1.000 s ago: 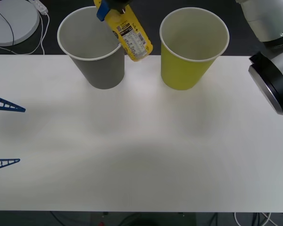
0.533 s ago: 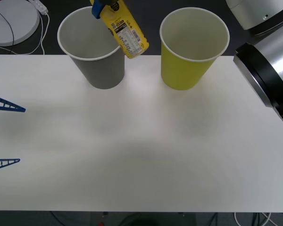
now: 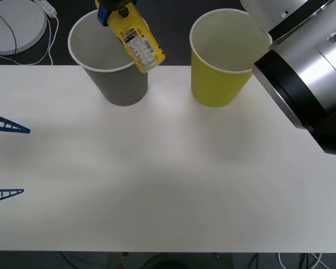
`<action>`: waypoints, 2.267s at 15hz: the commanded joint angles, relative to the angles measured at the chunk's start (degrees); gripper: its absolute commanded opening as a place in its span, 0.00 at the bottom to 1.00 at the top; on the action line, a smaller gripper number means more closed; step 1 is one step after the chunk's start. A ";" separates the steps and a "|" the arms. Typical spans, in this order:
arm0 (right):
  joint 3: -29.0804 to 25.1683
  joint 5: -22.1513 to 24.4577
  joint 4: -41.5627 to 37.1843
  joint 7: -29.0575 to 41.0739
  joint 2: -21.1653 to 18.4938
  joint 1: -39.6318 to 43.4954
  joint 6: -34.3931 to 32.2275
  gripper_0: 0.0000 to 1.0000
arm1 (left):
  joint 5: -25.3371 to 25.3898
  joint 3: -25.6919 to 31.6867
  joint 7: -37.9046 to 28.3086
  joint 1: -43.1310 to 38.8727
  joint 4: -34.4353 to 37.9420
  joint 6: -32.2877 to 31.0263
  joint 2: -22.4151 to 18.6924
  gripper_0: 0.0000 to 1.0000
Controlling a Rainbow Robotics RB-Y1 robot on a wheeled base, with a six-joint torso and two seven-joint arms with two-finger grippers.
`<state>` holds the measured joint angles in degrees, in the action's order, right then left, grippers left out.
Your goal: Put the can into the green bin and the plastic bottle into the gray bin
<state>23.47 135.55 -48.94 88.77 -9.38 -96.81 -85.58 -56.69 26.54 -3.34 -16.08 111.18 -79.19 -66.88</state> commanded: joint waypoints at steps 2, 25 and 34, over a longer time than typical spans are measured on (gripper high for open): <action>0.00 0.41 4.65 0.00 2.26 -2.15 5.60 0.00 | 0.00 0.00 0.00 0.00 0.00 0.00 0.00 1.00; 2.37 -0.11 14.75 -0.09 5.69 -7.78 15.53 1.00 | 0.00 0.00 0.00 0.00 0.00 0.00 0.00 1.00; 2.37 -1.34 14.75 -1.06 5.69 -7.60 16.14 1.00 | 0.00 0.00 0.00 0.00 0.00 0.00 0.00 1.00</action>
<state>25.90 134.41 -34.15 87.74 -3.69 -104.43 -69.41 -56.69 26.54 -3.34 -16.08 111.18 -79.19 -66.88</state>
